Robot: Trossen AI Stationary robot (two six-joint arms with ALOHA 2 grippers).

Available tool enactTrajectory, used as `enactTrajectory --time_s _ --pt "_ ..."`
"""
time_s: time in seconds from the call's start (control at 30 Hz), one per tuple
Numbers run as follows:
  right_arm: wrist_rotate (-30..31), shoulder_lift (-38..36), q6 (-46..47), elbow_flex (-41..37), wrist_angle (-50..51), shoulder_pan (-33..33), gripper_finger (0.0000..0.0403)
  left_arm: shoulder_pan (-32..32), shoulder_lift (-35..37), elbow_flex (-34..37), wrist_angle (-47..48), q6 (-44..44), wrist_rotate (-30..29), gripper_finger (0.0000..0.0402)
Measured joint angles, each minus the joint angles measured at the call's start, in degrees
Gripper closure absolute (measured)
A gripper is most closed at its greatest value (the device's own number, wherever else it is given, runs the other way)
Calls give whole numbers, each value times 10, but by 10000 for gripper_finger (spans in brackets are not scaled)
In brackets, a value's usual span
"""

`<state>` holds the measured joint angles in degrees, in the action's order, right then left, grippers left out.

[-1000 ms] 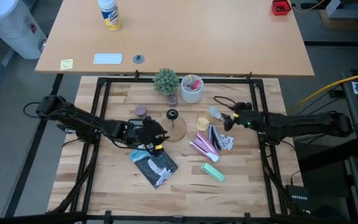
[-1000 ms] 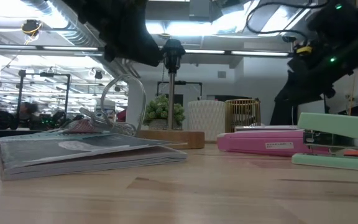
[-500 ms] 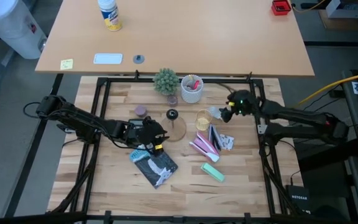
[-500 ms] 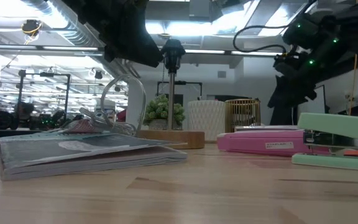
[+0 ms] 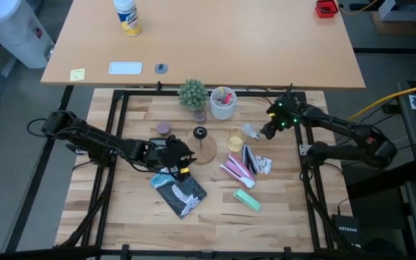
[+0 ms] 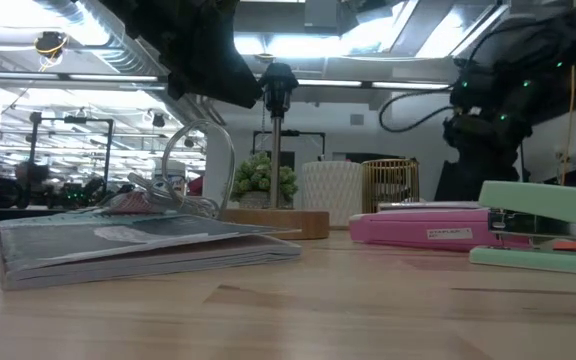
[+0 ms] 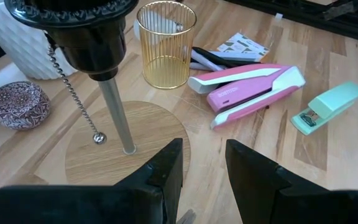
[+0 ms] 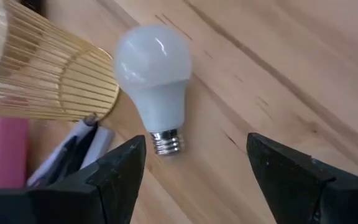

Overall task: Screw lightbulb
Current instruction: Insert the lightbulb into the lamp

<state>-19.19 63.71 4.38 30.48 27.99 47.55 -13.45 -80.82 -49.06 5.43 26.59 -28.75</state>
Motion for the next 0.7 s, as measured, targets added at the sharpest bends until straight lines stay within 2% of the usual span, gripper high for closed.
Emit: enactTrajectory --time_s 0.2,0.4,0.7 --pt "-4 54 0 0 -28 0 118 0 0 0 0 0 0 288" --pt "-69 80 -4 0 -54 0 118 0 0 0 0 0 0 288" --pt "-42 89 -19 0 -61 -24 118 0 0 0 1 -5 0 288"
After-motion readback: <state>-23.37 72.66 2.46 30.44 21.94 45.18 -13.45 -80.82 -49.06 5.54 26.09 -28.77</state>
